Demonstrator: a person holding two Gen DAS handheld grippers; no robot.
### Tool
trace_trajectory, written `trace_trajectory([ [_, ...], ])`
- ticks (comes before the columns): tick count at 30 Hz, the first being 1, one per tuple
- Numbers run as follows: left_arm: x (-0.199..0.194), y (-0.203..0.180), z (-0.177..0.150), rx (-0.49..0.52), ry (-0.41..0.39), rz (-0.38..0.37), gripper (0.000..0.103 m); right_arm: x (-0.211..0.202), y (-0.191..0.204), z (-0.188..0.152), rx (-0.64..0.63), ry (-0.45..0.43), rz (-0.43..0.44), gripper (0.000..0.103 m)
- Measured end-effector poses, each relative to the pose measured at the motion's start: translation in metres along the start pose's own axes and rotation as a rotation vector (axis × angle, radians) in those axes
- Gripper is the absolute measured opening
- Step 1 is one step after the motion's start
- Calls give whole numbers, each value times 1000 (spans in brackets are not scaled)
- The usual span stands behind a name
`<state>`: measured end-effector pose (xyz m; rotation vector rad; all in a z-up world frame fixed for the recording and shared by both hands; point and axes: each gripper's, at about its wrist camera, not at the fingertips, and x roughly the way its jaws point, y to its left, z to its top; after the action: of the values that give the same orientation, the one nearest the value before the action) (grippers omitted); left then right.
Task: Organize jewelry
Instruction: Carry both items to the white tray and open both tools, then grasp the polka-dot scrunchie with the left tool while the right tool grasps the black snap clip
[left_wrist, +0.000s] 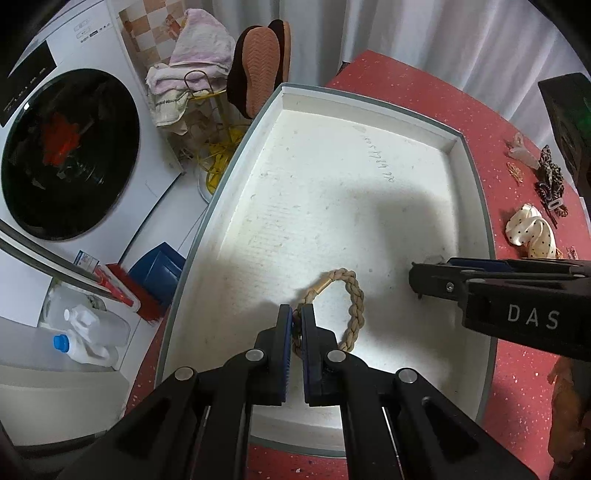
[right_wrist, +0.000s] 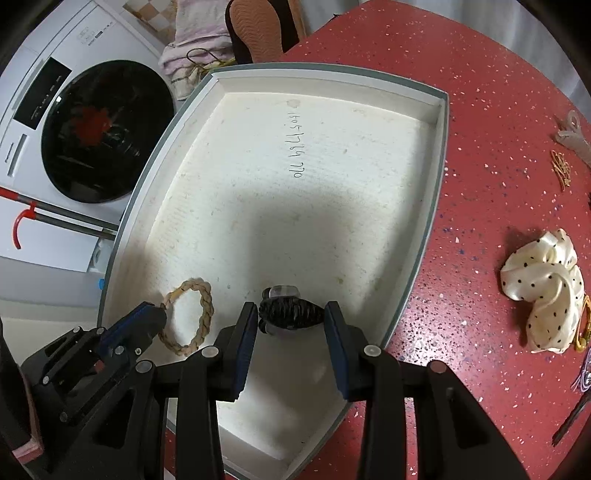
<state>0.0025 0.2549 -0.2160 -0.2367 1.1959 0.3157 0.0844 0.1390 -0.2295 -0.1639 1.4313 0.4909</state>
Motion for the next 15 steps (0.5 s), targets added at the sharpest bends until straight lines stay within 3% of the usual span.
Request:
trace_trajectory([
  [2, -1, 0, 1, 0, 1, -1, 10, -2, 0, 2, 3, -4, 9, 50],
  [3, -1, 0, 1, -1, 2, 1, 49, -4, 0, 2, 5, -7, 15, 53],
  [4, -2, 1, 1, -10, 0, 13, 103, -5, -1, 3, 5, -10, 19, 54],
  [6, -11, 1, 0, -26, -57, 57, 102, -10, -1, 5, 9, -18, 24, 58],
  [13, -9, -6, -2, 3, -44, 79, 102, -32, -7, 8, 32, -65, 42, 58],
  [15, -12, -8, 0, 4, -47, 91, 102, -41, -11, 8, 43, -82, 40, 63],
])
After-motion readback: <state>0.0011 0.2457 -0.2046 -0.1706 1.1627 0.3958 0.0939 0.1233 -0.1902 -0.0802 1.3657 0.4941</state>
